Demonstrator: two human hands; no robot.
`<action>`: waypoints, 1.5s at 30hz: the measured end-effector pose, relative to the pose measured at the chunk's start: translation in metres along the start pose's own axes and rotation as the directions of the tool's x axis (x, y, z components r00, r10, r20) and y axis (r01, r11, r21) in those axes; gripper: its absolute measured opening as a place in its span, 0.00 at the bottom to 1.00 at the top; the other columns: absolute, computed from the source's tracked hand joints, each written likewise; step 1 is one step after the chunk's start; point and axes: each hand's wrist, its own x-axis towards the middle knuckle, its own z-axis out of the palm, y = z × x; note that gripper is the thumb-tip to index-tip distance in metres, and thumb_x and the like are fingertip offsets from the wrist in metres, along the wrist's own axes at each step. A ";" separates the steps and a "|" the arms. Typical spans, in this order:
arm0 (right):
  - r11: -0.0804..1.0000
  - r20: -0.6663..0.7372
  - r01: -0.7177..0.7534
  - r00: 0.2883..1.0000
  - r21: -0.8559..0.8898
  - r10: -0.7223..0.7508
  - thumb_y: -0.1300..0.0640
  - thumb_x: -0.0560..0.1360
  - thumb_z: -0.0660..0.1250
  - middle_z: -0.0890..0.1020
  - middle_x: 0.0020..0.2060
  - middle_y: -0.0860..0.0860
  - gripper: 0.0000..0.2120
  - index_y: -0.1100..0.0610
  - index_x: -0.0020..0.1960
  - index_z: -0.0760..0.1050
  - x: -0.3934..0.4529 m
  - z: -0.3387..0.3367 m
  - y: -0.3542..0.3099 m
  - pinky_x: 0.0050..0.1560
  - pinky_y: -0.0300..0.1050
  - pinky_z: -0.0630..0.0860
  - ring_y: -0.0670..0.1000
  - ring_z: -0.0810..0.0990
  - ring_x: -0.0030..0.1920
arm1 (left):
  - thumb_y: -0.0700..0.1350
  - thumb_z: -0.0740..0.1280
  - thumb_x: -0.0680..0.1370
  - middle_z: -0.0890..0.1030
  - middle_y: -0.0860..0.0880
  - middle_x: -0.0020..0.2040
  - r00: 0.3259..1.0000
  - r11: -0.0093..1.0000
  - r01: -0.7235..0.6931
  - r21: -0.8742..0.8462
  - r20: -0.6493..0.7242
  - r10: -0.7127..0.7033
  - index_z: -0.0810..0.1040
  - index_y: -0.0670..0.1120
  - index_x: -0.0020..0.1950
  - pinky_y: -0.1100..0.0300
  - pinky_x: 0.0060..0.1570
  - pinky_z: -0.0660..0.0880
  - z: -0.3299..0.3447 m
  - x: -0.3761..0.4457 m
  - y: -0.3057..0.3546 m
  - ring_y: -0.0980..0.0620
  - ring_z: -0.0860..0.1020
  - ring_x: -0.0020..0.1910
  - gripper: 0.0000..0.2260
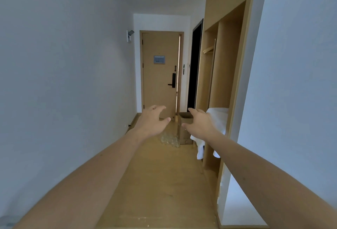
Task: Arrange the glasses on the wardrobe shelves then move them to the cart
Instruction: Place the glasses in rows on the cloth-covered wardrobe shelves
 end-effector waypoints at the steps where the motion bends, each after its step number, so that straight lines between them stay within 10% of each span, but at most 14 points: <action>1: 1.000 -0.002 -0.005 1.000 0.002 0.005 0.45 0.78 0.68 0.71 0.71 0.55 0.35 0.52 0.80 0.59 0.016 0.005 -0.004 0.68 0.57 0.72 0.61 0.66 0.72 | 0.55 0.66 0.81 0.68 0.49 0.77 1.000 1.000 -0.005 0.003 0.005 0.005 0.68 0.53 0.77 0.43 0.73 0.67 -0.002 0.015 -0.010 0.47 0.66 0.75 0.25; 31: 1.000 -0.015 -0.027 1.000 -0.014 0.026 0.44 0.77 0.68 0.74 0.67 0.53 0.32 0.51 0.77 0.64 0.450 0.131 0.149 0.63 0.54 0.71 0.62 0.67 0.70 | 0.55 0.68 0.80 0.68 0.44 0.77 0.999 0.999 -0.014 0.044 0.043 0.013 0.68 0.49 0.78 0.46 0.75 0.65 0.176 0.446 -0.142 0.43 0.66 0.76 0.28; 45: 0.997 0.046 -0.061 0.997 -0.044 0.063 0.45 0.78 0.67 0.72 0.70 0.53 0.32 0.51 0.78 0.63 0.633 0.224 0.169 0.62 0.56 0.75 0.61 0.68 0.70 | 0.53 0.68 0.80 0.73 0.48 0.73 0.996 1.000 -0.015 0.026 0.093 0.012 0.68 0.50 0.77 0.62 0.54 0.66 0.229 0.624 -0.252 0.51 0.75 0.51 0.26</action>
